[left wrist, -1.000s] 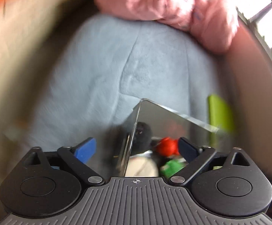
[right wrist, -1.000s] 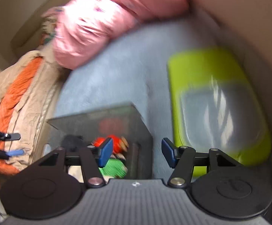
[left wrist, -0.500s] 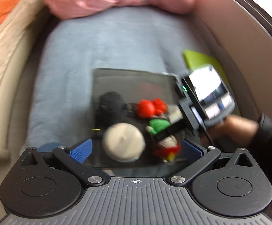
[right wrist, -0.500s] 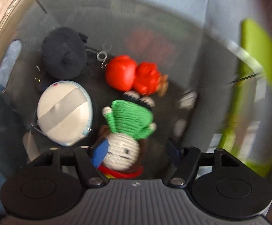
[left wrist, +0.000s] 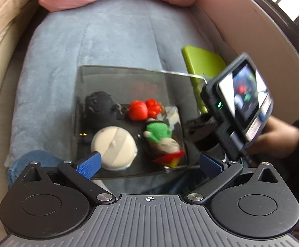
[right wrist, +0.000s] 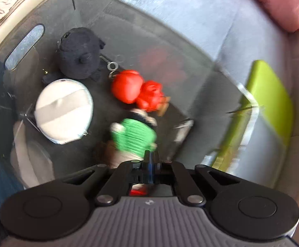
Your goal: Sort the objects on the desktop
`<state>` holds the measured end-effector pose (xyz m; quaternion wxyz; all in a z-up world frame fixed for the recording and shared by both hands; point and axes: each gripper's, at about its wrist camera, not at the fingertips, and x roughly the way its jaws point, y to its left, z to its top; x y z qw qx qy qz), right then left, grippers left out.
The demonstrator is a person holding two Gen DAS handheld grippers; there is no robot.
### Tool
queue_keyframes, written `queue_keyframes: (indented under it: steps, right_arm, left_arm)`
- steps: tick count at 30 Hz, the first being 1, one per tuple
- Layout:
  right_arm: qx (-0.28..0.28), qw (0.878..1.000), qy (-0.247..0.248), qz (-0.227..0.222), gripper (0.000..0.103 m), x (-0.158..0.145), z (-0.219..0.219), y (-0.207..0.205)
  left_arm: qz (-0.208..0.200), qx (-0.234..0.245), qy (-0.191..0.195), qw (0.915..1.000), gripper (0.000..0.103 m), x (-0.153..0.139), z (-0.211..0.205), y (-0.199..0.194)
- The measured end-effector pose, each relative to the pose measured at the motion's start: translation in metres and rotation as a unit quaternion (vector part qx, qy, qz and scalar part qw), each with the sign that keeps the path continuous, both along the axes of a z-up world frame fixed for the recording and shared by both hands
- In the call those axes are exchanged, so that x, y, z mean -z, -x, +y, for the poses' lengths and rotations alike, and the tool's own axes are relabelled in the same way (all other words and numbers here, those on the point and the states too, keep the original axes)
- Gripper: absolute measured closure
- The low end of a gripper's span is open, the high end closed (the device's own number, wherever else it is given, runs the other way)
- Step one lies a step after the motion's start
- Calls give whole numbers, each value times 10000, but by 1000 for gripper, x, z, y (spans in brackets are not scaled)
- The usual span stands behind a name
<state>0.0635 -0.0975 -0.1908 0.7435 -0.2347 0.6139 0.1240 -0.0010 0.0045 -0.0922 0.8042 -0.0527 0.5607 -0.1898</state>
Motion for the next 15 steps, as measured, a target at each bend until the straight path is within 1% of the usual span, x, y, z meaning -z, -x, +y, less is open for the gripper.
queue_keyframes:
  steps: [3, 4, 5, 6, 7, 8, 10, 11, 12, 15]
  right_arm:
    - [32, 9999, -70, -79, 100, -7, -11, 2]
    - [123, 9998, -163, -47, 94, -8, -14, -1]
    - [213, 9994, -256, -15, 77, -10, -18, -3]
    - [316, 9988, -370, 19, 64, -9, -17, -6]
    - [414, 9977, -533, 48, 38, -5, -13, -11]
    - [433, 9965, -715, 75, 29, -2, -10, -15]
    - [377, 9946, -939, 240, 28, 11, 2, -22]
    - [400, 9947, -881, 340, 28, 21, 10, -26]
    - [428, 9956, -716, 434, 28, 35, 18, -29]
    - [401, 9967, 50, 697, 29, 74, 35, -32]
  left_arm:
    - [12, 162, -94, 9998, 0, 2, -9, 2]
    - [1, 170, -111, 9998, 0, 3, -8, 2]
    - [-7, 161, -116, 9998, 0, 3, -7, 2]
    - [-5, 103, -92, 9999, 0, 3, -4, 1]
    - [4, 19, -53, 10000, 0, 4, 2, 0]
    - [22, -71, -19, 10000, 0, 5, 7, -2]
    - [93, -278, 25, 9996, 0, 8, 20, -4]
    - [126, -366, 48, 9992, 0, 9, 26, -4]
    - [148, -414, 74, 9990, 0, 10, 31, -4]
    - [144, -516, 128, 9985, 0, 12, 44, -3]
